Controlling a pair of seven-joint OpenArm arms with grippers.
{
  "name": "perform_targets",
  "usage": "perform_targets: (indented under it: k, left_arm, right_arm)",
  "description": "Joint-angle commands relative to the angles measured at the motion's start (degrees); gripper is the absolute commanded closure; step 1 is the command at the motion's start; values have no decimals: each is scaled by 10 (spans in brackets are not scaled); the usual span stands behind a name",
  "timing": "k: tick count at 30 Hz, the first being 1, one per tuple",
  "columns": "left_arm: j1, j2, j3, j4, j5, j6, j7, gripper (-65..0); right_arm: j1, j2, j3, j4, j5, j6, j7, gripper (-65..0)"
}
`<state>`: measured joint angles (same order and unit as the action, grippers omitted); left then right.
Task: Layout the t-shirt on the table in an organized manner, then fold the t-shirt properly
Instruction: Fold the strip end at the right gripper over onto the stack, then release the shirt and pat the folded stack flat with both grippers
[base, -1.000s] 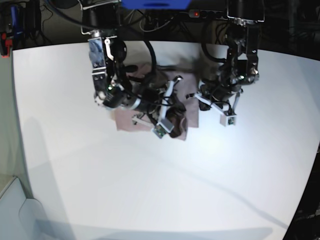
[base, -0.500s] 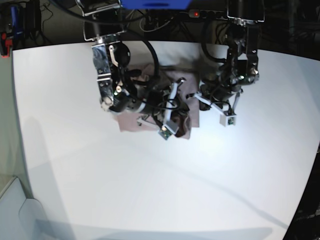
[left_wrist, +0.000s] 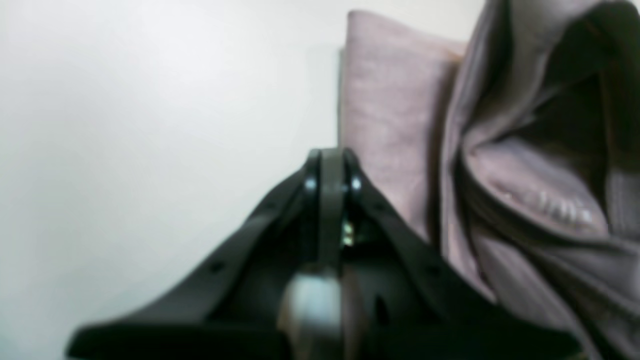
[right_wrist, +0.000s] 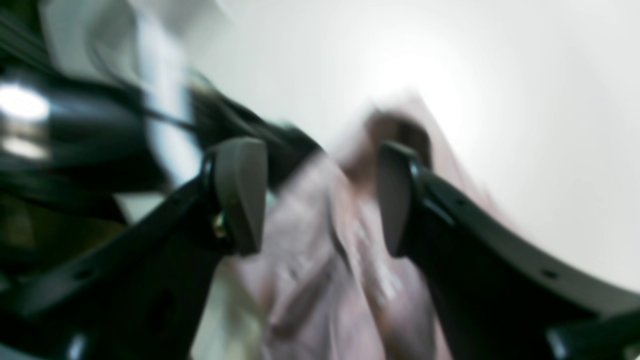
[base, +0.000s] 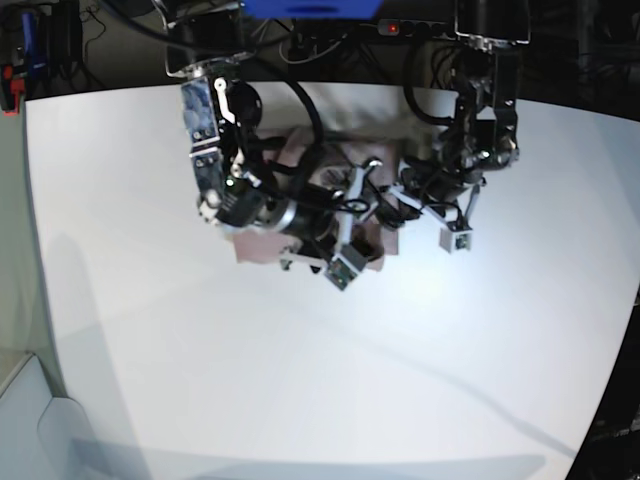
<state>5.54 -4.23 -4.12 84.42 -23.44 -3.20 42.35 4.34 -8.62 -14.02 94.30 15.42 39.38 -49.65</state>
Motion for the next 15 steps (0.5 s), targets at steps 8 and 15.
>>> perform_targets:
  k: [8, 15]
  left_arm:
    - [21, -6, -3, 46, 10, 9, 20, 0]
    - [40, -43, -7, 67, -17, 9, 20, 0]
  right_arm:
    - [-17, 32, 110, 95, 6, 6, -16, -353]
    - [-97, 59, 150, 118, 7, 6, -16, -260]
